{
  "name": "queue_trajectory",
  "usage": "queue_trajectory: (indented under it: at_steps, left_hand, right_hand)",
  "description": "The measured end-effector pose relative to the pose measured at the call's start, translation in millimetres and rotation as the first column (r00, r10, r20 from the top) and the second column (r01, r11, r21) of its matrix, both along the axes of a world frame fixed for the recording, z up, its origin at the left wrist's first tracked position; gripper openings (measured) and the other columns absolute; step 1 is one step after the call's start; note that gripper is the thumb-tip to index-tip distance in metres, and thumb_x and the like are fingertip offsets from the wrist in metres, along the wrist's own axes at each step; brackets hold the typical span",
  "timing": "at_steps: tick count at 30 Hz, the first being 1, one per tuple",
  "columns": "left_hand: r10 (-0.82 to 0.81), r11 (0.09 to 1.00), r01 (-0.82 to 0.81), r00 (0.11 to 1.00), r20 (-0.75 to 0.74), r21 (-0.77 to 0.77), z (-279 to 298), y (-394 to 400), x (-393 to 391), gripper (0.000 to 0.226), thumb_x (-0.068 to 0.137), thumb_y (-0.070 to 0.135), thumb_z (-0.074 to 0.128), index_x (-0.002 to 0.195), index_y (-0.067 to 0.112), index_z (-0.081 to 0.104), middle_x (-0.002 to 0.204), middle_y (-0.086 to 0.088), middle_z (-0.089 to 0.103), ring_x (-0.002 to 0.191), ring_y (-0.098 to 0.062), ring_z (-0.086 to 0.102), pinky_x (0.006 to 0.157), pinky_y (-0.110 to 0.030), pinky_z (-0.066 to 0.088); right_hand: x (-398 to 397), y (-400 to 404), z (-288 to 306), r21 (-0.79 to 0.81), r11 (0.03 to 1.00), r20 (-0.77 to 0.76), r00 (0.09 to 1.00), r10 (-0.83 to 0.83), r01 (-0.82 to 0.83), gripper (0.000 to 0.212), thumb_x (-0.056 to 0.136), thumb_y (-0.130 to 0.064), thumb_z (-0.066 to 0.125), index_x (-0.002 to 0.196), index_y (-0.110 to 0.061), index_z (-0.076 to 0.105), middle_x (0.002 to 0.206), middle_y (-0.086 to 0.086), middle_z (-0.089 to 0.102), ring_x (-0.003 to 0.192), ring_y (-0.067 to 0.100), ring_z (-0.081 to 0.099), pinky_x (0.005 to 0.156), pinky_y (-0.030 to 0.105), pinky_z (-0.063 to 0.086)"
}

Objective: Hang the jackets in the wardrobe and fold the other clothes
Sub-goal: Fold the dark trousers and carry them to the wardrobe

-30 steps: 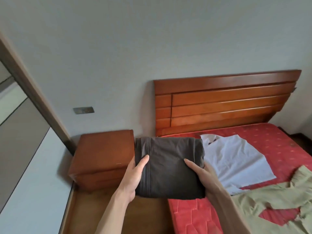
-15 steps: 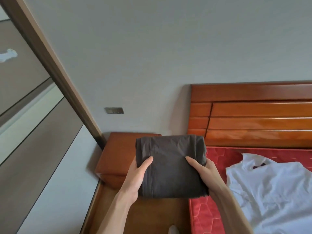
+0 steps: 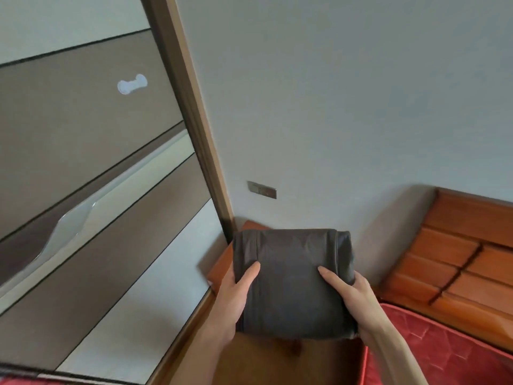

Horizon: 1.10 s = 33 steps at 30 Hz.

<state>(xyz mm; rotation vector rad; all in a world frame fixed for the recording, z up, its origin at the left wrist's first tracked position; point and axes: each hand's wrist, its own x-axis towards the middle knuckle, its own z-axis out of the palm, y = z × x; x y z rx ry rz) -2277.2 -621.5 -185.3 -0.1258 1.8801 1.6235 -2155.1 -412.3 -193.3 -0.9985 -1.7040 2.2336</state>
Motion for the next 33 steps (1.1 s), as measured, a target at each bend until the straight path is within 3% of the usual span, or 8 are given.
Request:
queue_trajectory:
  at_steps: [2,6,10,15,21,27,31,33]
  left_hand:
    - [0.071,0.997,-0.07,0.997,0.028,-0.013,-2,-7,-23,0.09,0.075,0.078,0.069,0.152,0.04,0.042,0.143,0.009,0.058,0.125,-0.022,0.06,0.106,-0.046,0.053]
    - [0.142,0.99,-0.142,0.99,0.01,0.006,-1,-23,-67,0.054,0.1,0.055,0.055,0.149,0.036,0.042,0.118,0.015,0.058,0.097,-0.009,0.059,0.078,-0.028,0.055]
    - [0.193,0.978,-0.191,0.981,-0.018,0.078,4,-45,-112,0.045,0.098,0.052,0.059,0.14,0.037,0.05,0.123,0.012,0.064,0.108,-0.015,0.065,0.078,-0.029,0.059]
    - [0.22,0.968,-0.218,0.975,-0.008,0.127,9,-63,-175,0.036,0.099,0.048,0.06,0.133,0.038,0.052,0.122,0.01,0.067,0.108,-0.015,0.066,0.074,-0.027,0.057]
    - [0.19,0.973,-0.188,0.982,0.003,0.131,1,-76,-248,0.044,0.097,0.05,0.063,0.139,0.037,0.054,0.127,0.008,0.068,0.114,-0.019,0.066,0.09,-0.036,0.058]
    - [0.105,0.987,-0.108,0.994,0.026,0.118,6,-66,-297,0.042,0.098,0.051,0.06,0.136,0.036,0.052,0.127,0.01,0.065,0.112,-0.016,0.065,0.082,-0.03,0.059]
    - [0.066,0.989,-0.065,0.998,0.003,0.132,13,-54,-326,0.033,0.099,0.047,0.061,0.13,0.036,0.057,0.123,0.009,0.069,0.108,-0.015,0.068,0.07,-0.023,0.058]
    - [0.053,0.989,-0.049,0.998,-0.029,0.137,15,-47,-342,0.032,0.099,0.046,0.06,0.129,0.035,0.06,0.121,0.009,0.072,0.108,-0.015,0.07,0.071,-0.024,0.059]
  right_hand:
    - [-33,-3,-2,0.007,0.999,0.009,0.999,0.05,-0.05,0.036,0.09,-0.032,0.078,0.117,-0.01,0.071,0.102,0.004,0.081,0.094,0.023,0.078,0.092,0.044,0.06]
    - [-93,-14,-2,0.0,0.988,0.019,0.988,0.151,-0.151,0.049,0.083,-0.04,0.081,0.124,-0.016,0.067,0.108,0.002,0.08,0.098,0.025,0.077,0.098,0.049,0.058]
    - [-147,-27,2,-0.004,0.971,0.039,0.97,0.239,-0.239,0.062,0.074,-0.044,0.085,0.126,-0.019,0.063,0.111,0.002,0.079,0.101,0.027,0.076,0.095,0.048,0.06]
    - [-216,-41,10,-0.022,0.939,0.033,0.939,0.343,-0.343,0.081,0.064,-0.049,0.096,0.131,-0.018,0.062,0.115,0.003,0.078,0.104,0.027,0.076,0.098,0.05,0.059]
    - [-280,-58,7,-0.014,0.959,-0.009,0.959,0.284,-0.284,0.066,0.076,-0.038,0.092,0.131,-0.014,0.063,0.116,0.005,0.078,0.105,0.027,0.075,0.099,0.05,0.058]
    - [-316,-53,4,-0.057,0.979,0.0,0.981,0.195,-0.195,0.072,0.067,-0.037,0.094,0.129,-0.014,0.064,0.115,0.007,0.078,0.106,0.03,0.075,0.1,0.053,0.056]
    - [-338,-43,5,-0.084,0.986,-0.024,0.99,0.14,-0.141,0.057,0.077,-0.024,0.09,0.127,-0.009,0.066,0.113,0.01,0.078,0.104,0.031,0.076,0.099,0.052,0.057]
    - [-350,-36,5,-0.1,0.986,-0.03,0.991,0.133,-0.135,0.062,0.074,-0.026,0.092,0.128,-0.009,0.066,0.115,0.011,0.078,0.106,0.033,0.075,0.1,0.053,0.056]
